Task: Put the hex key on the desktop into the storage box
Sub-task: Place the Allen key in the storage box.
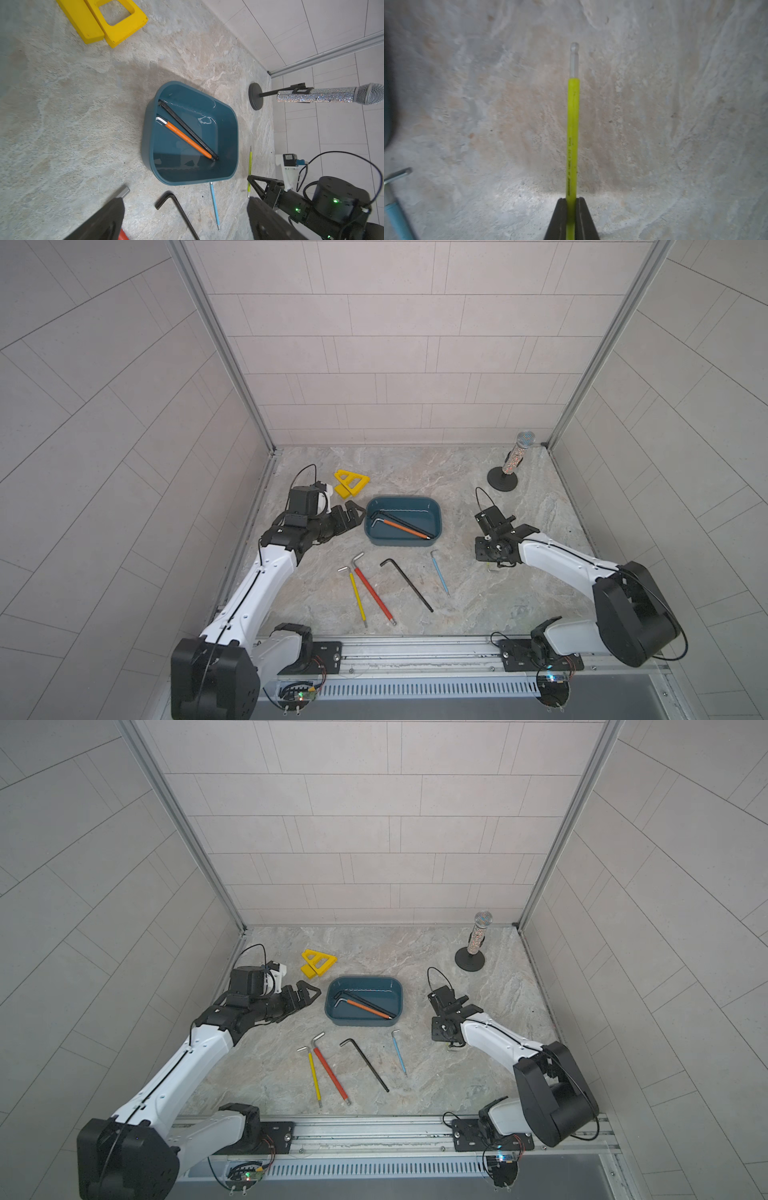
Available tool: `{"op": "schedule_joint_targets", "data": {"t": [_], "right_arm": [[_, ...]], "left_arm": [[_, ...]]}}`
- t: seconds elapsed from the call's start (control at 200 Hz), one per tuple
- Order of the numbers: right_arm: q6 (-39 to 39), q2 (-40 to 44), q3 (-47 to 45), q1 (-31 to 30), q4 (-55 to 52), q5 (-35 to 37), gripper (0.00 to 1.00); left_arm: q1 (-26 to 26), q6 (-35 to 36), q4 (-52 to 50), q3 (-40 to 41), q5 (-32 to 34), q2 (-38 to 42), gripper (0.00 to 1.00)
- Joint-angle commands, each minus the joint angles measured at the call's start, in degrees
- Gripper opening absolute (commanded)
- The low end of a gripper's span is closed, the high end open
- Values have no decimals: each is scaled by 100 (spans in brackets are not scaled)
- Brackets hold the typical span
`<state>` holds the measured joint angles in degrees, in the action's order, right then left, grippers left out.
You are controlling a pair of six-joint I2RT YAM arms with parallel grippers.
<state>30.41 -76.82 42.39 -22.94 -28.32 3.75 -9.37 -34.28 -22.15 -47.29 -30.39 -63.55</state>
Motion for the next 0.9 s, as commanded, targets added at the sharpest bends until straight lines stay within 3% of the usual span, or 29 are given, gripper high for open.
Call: {"op": "schedule_joint_targets", "data": {"t": [0.0, 0.245, 0.475, 0.891], "right_arm": [[-394, 400, 282, -68, -297, -63, 0], [-1076, 823, 1080, -207, -742, -378, 0], [-1796, 630, 1821, -312, -830, -808, 0], [-3018, -1207, 3584, -996, -924, -1185, 0]], "left_arm": [[-118, -30, 88, -207, 28, -155, 100], [-109, 115, 53, -327, 184, -267, 100], [66, 133, 26, -273, 240, -32, 100], [1140, -154, 215, -91, -60, 256, 100]]}}
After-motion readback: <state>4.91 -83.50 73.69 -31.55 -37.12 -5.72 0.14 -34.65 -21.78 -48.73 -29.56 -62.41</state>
